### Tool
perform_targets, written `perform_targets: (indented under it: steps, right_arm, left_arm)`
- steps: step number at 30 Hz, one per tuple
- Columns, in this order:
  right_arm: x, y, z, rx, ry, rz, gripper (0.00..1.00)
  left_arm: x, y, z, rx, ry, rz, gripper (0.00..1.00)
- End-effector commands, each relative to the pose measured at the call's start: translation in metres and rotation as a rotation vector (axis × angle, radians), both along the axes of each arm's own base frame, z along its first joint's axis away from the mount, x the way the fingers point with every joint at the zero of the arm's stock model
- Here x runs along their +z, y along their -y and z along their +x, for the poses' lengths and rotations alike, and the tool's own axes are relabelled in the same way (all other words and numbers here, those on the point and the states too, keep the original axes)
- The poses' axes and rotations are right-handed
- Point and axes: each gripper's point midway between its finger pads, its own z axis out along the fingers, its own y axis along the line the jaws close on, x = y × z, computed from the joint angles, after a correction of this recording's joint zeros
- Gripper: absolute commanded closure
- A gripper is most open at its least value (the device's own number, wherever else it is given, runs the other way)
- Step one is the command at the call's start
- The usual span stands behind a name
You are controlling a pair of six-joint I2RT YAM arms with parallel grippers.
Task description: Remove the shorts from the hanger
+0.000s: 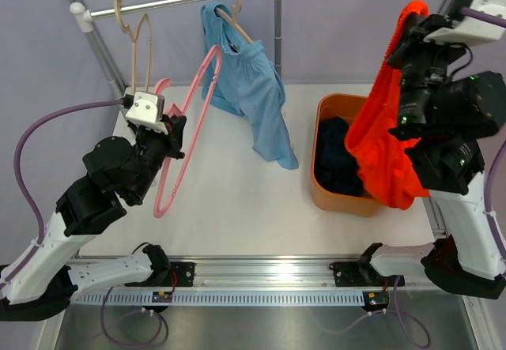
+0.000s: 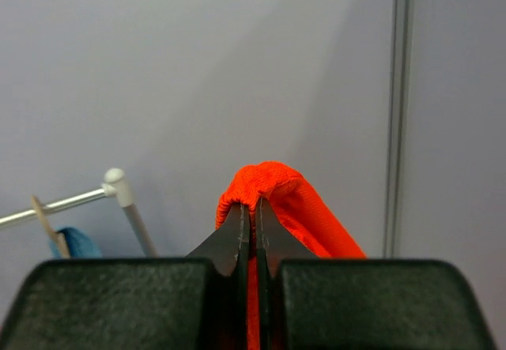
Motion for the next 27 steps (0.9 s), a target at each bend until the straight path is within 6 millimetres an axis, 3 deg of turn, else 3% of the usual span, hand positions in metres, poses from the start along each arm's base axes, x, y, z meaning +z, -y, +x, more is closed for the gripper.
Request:
perform_targets:
  steps: [1, 3, 9, 12, 13, 15, 16, 18, 19, 21, 22, 24, 25, 26, 27]
  right_arm:
    - [-0.012, -0.005, 0.018, 0.077, -0.042, 0.035, 1.0]
    - [-0.018, -0.008, 0.035, 0.065, -0.072, 0.049, 1.0]
    - [-0.032, 0.019, 0.057, 0.022, -0.131, 0.114, 1.0]
    - [-0.051, 0.032, 0.07, 0.026, -0.194, 0.158, 1.0]
    - [-0.066, 0.033, 0.075, 0.022, -0.242, 0.157, 1.0]
    - [-0.078, 0.04, 0.07, 0.008, -0.257, 0.192, 1.0]
    - [-0.105, 0.037, 0.078, 0.002, -0.314, 0.189, 1.0]
    - [-0.117, 0.038, 0.063, 0.025, -0.313, 0.235, 1.0]
    - [-0.152, 0.032, 0.071, 0.032, -0.388, 0.231, 0.99]
    - [-0.172, 0.031, 0.061, 0.047, -0.412, 0.258, 0.86]
    - [-0.203, 0.028, 0.065, 0.045, -0.482, 0.25, 0.84]
    - [-0.223, 0.025, 0.058, 0.066, -0.517, 0.265, 0.74]
    - [-0.247, 0.022, 0.059, 0.07, -0.57, 0.262, 0.69]
    - [-0.25, 0.021, 0.053, 0.084, -0.569, 0.275, 0.62]
    - [-0.265, 0.017, 0.052, 0.103, -0.599, 0.273, 0.47]
  left_arm:
    - [0.015, -0.003, -0.004, -0.006, 0.028, -0.043, 1.0]
    - [0.013, -0.002, -0.003, -0.008, 0.025, -0.036, 1.0]
    - [0.007, -0.002, -0.002, -0.005, 0.014, -0.017, 1.0]
    - [0.006, -0.001, -0.002, -0.005, 0.009, -0.012, 1.0]
    - [0.005, 0.0, -0.001, -0.005, 0.008, -0.01, 1.0]
    - [0.005, 0.0, 0.0, 0.004, 0.002, -0.006, 1.0]
    - [0.003, -0.002, 0.001, 0.017, -0.006, 0.003, 1.0]
    - [0.003, -0.001, 0.004, 0.029, -0.017, 0.016, 1.0]
    - [0.0, -0.001, 0.005, 0.035, -0.031, 0.035, 1.0]
    - [-0.006, 0.006, 0.01, 0.036, -0.061, 0.071, 1.0]
    - [-0.001, 0.005, 0.011, 0.044, -0.066, 0.067, 1.0]
    - [-0.011, 0.006, 0.013, 0.049, -0.114, 0.108, 1.0]
    - [-0.02, 0.006, 0.018, 0.064, -0.15, 0.141, 1.0]
    - [-0.017, 0.009, 0.018, 0.041, -0.16, 0.131, 1.0]
    - [-0.019, 0.003, 0.024, 0.06, -0.175, 0.128, 1.0]
